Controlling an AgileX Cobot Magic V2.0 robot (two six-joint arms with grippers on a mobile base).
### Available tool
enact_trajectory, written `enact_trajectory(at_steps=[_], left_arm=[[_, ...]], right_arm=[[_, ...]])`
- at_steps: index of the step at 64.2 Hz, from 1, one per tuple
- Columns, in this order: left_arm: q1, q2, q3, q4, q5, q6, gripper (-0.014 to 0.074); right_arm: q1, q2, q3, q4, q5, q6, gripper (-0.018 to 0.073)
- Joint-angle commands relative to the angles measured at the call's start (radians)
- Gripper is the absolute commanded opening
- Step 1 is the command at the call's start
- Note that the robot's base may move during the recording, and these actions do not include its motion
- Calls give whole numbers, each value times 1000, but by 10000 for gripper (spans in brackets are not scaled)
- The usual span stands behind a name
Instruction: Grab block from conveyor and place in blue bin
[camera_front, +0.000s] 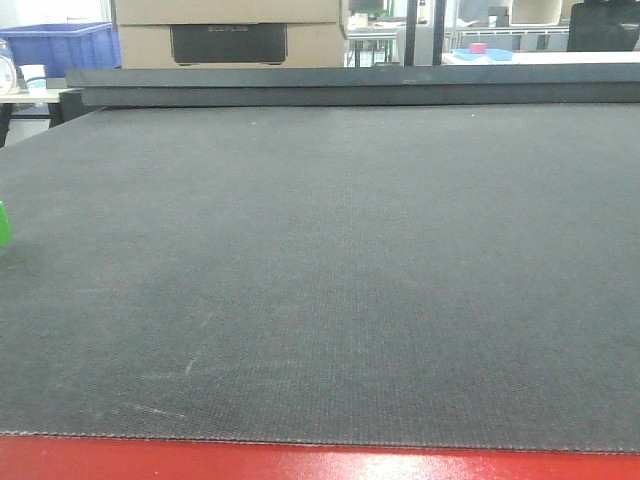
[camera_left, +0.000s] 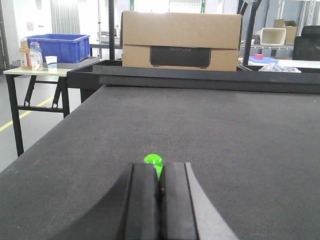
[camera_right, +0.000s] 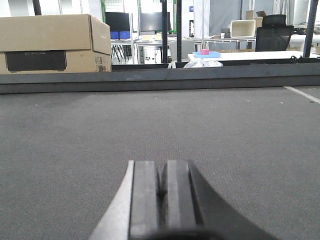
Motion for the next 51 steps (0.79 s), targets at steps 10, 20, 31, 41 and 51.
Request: enact_trajectory(at_steps=[10, 20, 31, 41, 51], left_arm=[[-4, -4, -4, 1, -16, -5, -111], [-4, -4, -4, 1, -16, -5, -111], [-4, -4, -4, 1, -53, -5, -111], [-4, -4, -4, 1, -68, -5, -111], [-4, -4, -4, -6, -67, -5, -111]], right_arm=[[0, -4, -1, -1, -23, -10, -162], [0, -4, -1, -1, -23, -10, -162], [0, -4, -1, -1, -23, -10, -162], [0, -4, -1, -1, -23, -10, -162], [0, -4, -1, -1, -71, -10, -162]])
